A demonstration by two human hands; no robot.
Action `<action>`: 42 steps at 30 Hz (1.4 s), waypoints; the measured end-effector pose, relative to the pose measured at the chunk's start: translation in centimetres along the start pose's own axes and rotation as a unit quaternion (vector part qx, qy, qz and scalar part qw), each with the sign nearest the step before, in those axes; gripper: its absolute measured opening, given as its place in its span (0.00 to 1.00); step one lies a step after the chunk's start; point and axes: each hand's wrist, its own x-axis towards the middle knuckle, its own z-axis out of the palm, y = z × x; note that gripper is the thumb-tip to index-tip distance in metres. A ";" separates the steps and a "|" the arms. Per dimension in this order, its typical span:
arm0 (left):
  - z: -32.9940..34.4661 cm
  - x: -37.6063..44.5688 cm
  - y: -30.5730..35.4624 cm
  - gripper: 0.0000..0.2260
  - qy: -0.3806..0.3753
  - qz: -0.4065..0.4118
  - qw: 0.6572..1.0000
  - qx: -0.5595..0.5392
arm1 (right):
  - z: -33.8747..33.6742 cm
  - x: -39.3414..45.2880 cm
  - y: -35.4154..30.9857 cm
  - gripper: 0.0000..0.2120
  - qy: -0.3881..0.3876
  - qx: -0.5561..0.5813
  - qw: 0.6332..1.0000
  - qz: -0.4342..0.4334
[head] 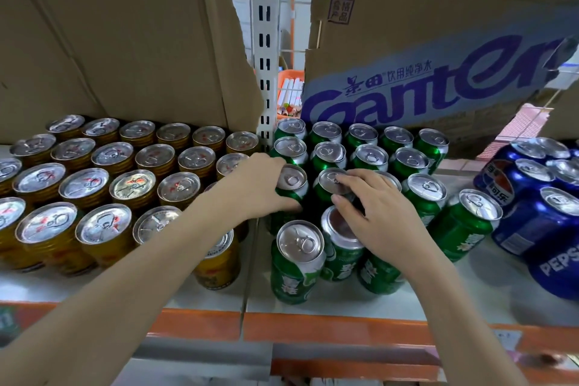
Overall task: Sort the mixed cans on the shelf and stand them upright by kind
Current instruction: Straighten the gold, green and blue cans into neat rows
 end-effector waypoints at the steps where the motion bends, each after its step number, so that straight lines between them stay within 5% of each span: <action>1: 0.2 -0.1 0.2 0.29 0.007 -0.005 1.000 -0.010 | 0.0 0.0 0.0 0.20 -0.001 -0.002 1.000 0.001; 24: 1.0 -1.5 -0.4 0.40 0.001 0.001 0.996 -0.087 | -0.4 0.1 -0.6 0.20 -0.022 -0.026 0.999 0.006; 30: 0.2 -6.7 2.1 0.31 0.183 0.030 0.968 -0.167 | -1.2 -1.5 -1.4 0.22 0.057 -0.024 0.997 -0.042; 35: 3.4 -10.7 3.5 0.42 0.059 0.084 0.977 -0.188 | -1.1 -3.9 -2.0 0.25 -0.005 -0.021 0.996 -0.081; 39: 5.9 -11.2 3.7 0.42 0.098 0.056 0.974 -0.199 | -1.2 -4.9 -2.3 0.34 -0.100 -0.061 0.991 -0.069; 42: 6.6 -11.6 4.0 0.38 0.136 0.014 0.968 -0.210 | -0.7 -5.2 -2.4 0.37 -0.086 -0.101 0.990 -0.054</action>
